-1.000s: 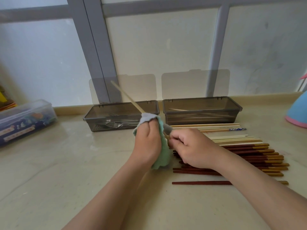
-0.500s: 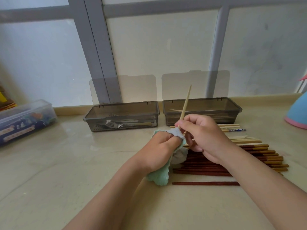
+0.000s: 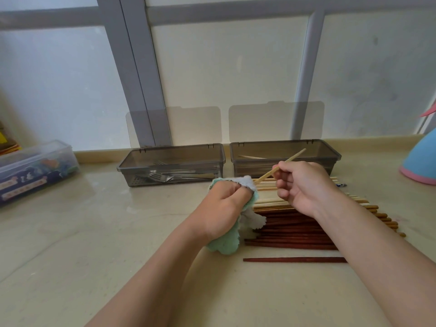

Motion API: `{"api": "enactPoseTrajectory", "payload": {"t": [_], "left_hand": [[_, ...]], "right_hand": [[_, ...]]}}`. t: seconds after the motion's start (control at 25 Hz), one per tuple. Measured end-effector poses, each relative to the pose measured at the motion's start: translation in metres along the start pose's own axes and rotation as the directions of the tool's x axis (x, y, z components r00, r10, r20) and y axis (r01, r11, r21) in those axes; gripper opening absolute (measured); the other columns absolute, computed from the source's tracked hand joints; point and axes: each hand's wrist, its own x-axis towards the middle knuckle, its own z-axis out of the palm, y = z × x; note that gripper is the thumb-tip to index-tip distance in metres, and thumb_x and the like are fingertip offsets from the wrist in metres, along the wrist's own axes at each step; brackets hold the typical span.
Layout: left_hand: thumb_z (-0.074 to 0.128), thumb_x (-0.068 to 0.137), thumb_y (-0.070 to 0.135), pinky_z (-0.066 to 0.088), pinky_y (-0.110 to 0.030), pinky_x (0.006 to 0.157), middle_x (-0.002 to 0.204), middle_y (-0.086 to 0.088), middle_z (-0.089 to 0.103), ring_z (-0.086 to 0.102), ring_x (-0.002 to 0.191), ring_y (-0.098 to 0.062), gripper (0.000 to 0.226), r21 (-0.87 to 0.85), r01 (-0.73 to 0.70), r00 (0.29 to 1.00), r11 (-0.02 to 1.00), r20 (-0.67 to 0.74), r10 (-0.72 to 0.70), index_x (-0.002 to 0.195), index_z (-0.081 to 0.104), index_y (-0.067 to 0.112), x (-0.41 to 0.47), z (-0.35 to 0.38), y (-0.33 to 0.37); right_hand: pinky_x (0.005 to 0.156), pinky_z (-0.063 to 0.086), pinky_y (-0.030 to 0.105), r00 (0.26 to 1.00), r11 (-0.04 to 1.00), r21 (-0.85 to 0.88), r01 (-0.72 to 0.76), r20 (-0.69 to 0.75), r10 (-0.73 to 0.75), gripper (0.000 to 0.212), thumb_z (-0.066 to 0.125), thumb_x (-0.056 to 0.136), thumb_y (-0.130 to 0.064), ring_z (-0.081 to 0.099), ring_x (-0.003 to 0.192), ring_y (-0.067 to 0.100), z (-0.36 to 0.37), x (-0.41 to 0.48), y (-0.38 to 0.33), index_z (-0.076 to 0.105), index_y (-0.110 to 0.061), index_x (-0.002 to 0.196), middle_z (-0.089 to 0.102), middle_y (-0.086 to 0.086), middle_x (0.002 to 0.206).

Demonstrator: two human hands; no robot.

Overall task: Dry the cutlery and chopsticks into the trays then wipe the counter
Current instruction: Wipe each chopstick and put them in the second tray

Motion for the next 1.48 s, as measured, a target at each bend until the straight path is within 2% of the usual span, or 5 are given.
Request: {"api": "enactPoseTrajectory", "payload": {"t": [0.2,0.4,0.68,1.32,1.48], "left_hand": [[0.037,0.104,0.013,0.051,-0.03,0.058,0.067,-0.008,0.074,0.067,0.06,-0.025,0.043,-0.22,-0.009,0.972,0.975,-0.233,-0.044,0.064,0.05,0.005,0.004,-0.006,-0.002],[0.04,0.103,0.021,0.047,-0.037,0.062,0.074,-0.025,0.066,0.054,0.062,-0.023,0.045,-0.2,-0.002,0.929,0.98,-0.362,-0.072,0.067,0.049,-0.005,0.011,-0.003,-0.012],[0.038,0.093,0.038,0.053,-0.061,0.074,0.085,-0.033,0.064,0.063,0.081,-0.047,0.053,-0.213,0.002,0.931,0.977,-0.356,-0.079,0.078,0.054,-0.01,0.012,-0.005,-0.016],[0.04,0.102,0.022,0.04,-0.035,0.061,0.071,-0.024,0.055,0.046,0.063,-0.017,0.041,-0.209,0.022,0.916,0.978,-0.387,-0.104,0.064,0.046,0.009,0.015,-0.006,-0.02],[0.04,0.103,0.023,0.043,-0.033,0.062,0.07,-0.017,0.054,0.049,0.064,-0.015,0.041,-0.194,0.027,0.923,0.981,-0.371,-0.099,0.071,0.051,-0.001,0.013,-0.003,-0.02]], "right_hand": [[0.045,0.041,0.028,0.987,0.957,-0.242,0.163,0.03,-0.161,0.019,0.052,0.101,-0.01,0.048,0.062,0.018,-0.003,-0.009,-0.008,0.07,-0.004,0.101,0.051,0.006,0.076],[0.057,0.043,0.028,0.76,0.351,-0.749,0.562,0.3,-0.576,0.021,0.047,0.106,-0.022,0.055,0.068,0.017,0.004,-0.009,-0.033,0.069,-0.022,0.106,0.059,-0.003,0.075],[0.085,0.04,0.042,0.685,-0.344,-0.873,0.347,0.486,-0.542,0.036,0.047,0.103,-0.011,0.053,0.097,0.028,0.004,0.057,-0.043,0.068,-0.03,0.123,0.06,0.004,0.102],[0.084,0.049,0.037,0.748,-0.109,-0.939,0.328,0.328,-0.577,0.027,0.05,0.095,-0.005,0.06,0.104,0.029,-0.014,0.035,-0.033,0.068,-0.018,0.111,0.067,0.008,0.114],[0.093,0.05,0.035,0.865,-0.105,-0.896,0.431,0.443,-0.236,0.027,0.051,0.099,-0.018,0.062,0.109,0.02,-0.029,0.002,-0.014,0.07,-0.024,0.116,0.068,-0.001,0.119]]}}
